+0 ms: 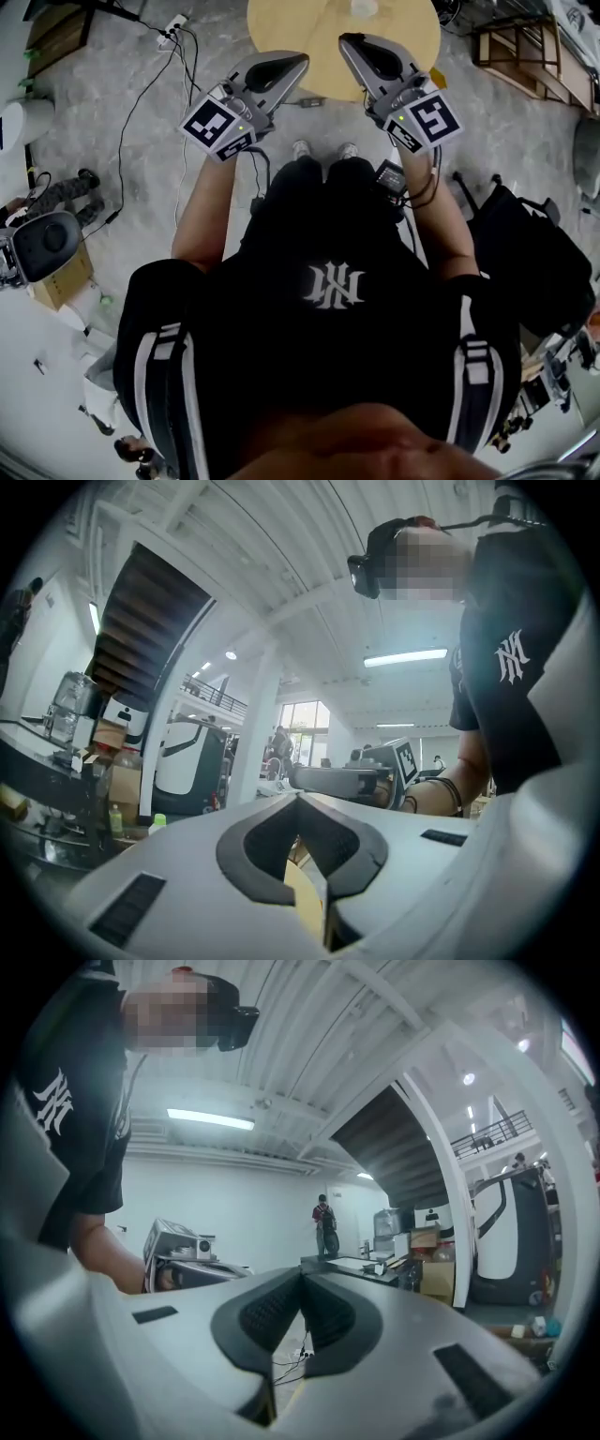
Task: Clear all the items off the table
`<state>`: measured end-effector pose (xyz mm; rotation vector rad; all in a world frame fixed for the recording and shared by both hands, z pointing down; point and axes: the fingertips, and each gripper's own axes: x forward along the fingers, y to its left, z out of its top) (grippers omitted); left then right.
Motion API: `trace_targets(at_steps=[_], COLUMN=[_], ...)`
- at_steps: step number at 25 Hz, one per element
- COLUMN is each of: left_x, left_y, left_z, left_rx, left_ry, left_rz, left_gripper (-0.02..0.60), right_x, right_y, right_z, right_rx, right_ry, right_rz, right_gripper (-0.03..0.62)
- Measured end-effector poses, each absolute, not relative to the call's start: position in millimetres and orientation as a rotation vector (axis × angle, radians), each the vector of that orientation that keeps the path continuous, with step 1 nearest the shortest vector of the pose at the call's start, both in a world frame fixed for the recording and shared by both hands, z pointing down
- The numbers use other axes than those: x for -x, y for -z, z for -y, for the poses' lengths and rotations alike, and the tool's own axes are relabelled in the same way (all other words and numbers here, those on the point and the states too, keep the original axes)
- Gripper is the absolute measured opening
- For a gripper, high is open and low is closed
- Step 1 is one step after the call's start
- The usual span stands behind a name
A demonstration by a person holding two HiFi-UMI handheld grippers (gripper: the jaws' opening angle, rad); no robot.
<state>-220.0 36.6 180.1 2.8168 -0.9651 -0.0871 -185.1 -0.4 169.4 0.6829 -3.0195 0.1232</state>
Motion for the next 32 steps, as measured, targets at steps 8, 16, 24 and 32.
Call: trace_targets(at_steps=[8,16,24,32], left_x=[232,236,247,259], left_y=[-185,-179,-189,-218], left_z=[-38,-30,-4,50], left_rx=[-2.77,-2.784,-2.761,-2.679], left_ry=[0.143,0.144,0.149,0.085], left_rz=[1.036,0.983,1.007,1.086], left_gripper=[0.0,0.002,0.002,0.002], right_x=[202,186,192,178], right_y=[-179,-179,-186,-241], right_z=[-12,13,62,165], right_rx=[-0.658,-0.782,-0.804,-0.864], right_ry=[-0.161,-0.148,-0.109,-0.176], right_rz=[3.011,2.965,2.906,2.813], right_gripper=[0.005,0.005,0.168,0.334])
